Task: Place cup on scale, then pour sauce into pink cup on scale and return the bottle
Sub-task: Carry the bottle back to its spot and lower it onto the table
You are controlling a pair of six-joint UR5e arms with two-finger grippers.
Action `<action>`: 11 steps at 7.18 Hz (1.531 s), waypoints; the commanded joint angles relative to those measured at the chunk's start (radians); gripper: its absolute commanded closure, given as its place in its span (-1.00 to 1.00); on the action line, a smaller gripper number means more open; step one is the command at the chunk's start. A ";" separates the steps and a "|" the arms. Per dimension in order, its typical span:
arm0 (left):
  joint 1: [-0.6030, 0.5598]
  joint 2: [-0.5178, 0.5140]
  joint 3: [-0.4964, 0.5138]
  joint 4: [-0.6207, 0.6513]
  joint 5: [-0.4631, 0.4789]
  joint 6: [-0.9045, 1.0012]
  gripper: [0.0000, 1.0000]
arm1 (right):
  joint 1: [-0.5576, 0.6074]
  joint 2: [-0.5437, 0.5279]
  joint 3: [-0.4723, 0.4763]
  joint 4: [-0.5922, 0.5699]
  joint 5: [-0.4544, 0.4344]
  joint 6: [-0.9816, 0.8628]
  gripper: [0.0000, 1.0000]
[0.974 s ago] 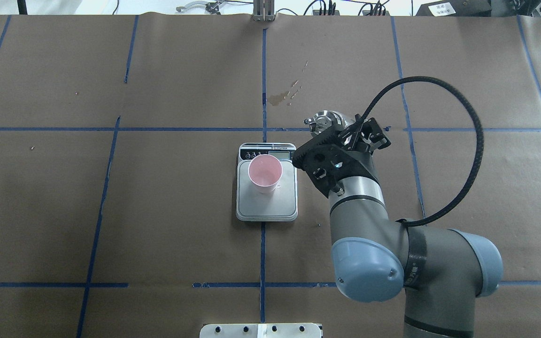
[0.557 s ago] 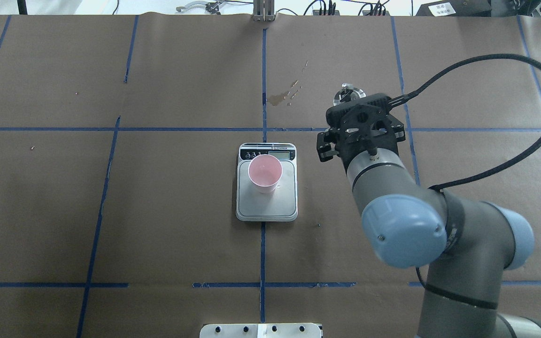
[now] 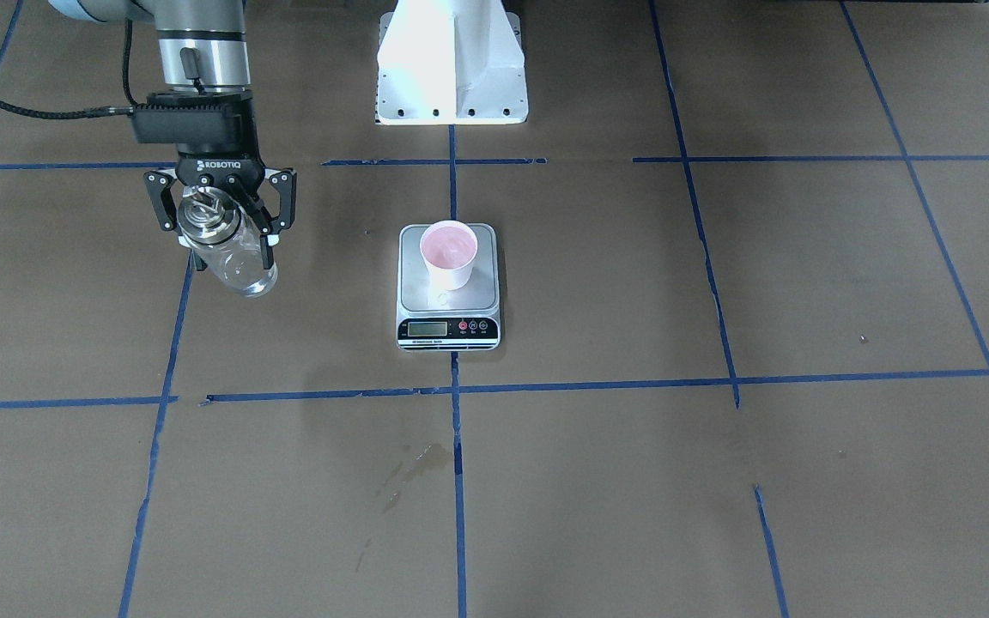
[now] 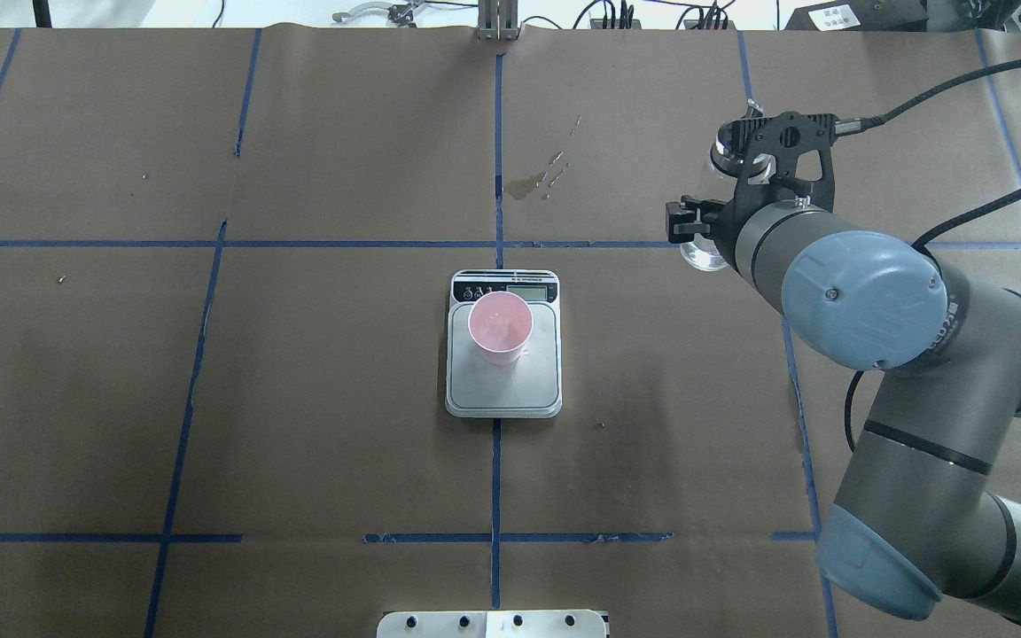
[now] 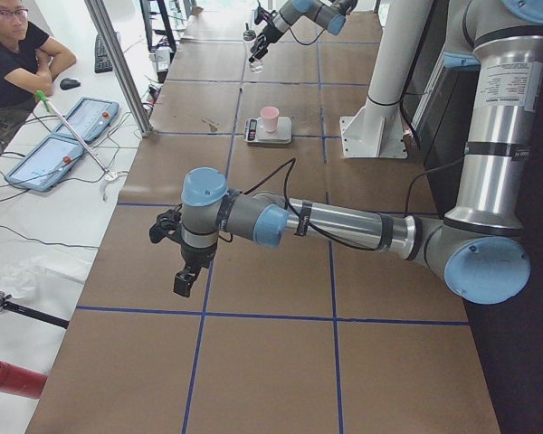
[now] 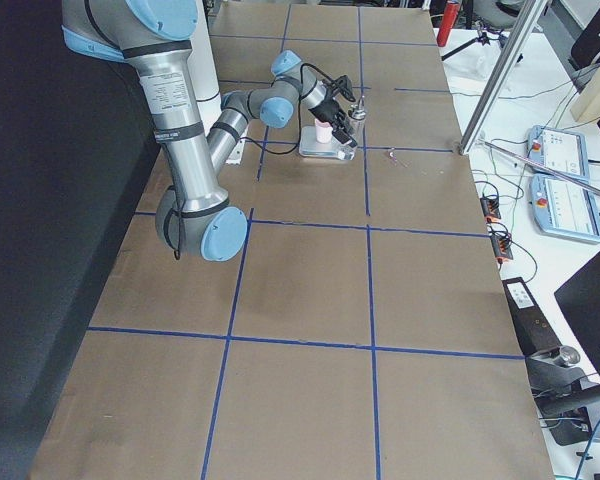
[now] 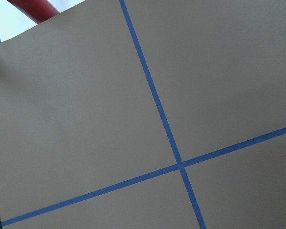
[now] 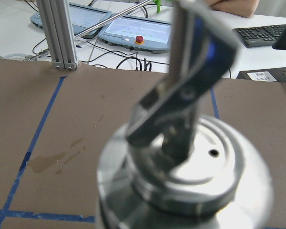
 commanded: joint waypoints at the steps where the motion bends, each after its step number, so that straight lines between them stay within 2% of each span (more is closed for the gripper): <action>1: 0.000 0.002 -0.002 -0.002 0.000 0.000 -1.00 | 0.005 -0.112 -0.013 0.082 0.011 0.138 1.00; 2: 0.000 0.002 -0.002 -0.003 0.002 0.000 -1.00 | 0.003 -0.219 -0.057 0.269 0.008 0.131 1.00; 3: 0.000 0.003 -0.002 -0.005 0.000 0.000 -1.00 | 0.003 -0.247 -0.130 0.425 -0.009 0.132 1.00; 4: 0.000 0.003 -0.008 -0.005 0.000 0.000 -1.00 | -0.002 -0.249 -0.169 0.441 -0.106 0.140 1.00; 6: 0.002 0.003 -0.006 -0.005 0.002 0.000 -1.00 | -0.014 -0.311 -0.165 0.446 -0.127 0.143 1.00; 8: 0.000 0.003 -0.006 -0.005 0.003 0.001 -1.00 | -0.101 -0.324 -0.164 0.445 -0.205 0.146 1.00; 11: 0.002 0.003 -0.005 -0.005 0.006 0.001 -1.00 | -0.146 -0.353 -0.165 0.446 -0.239 0.184 1.00</action>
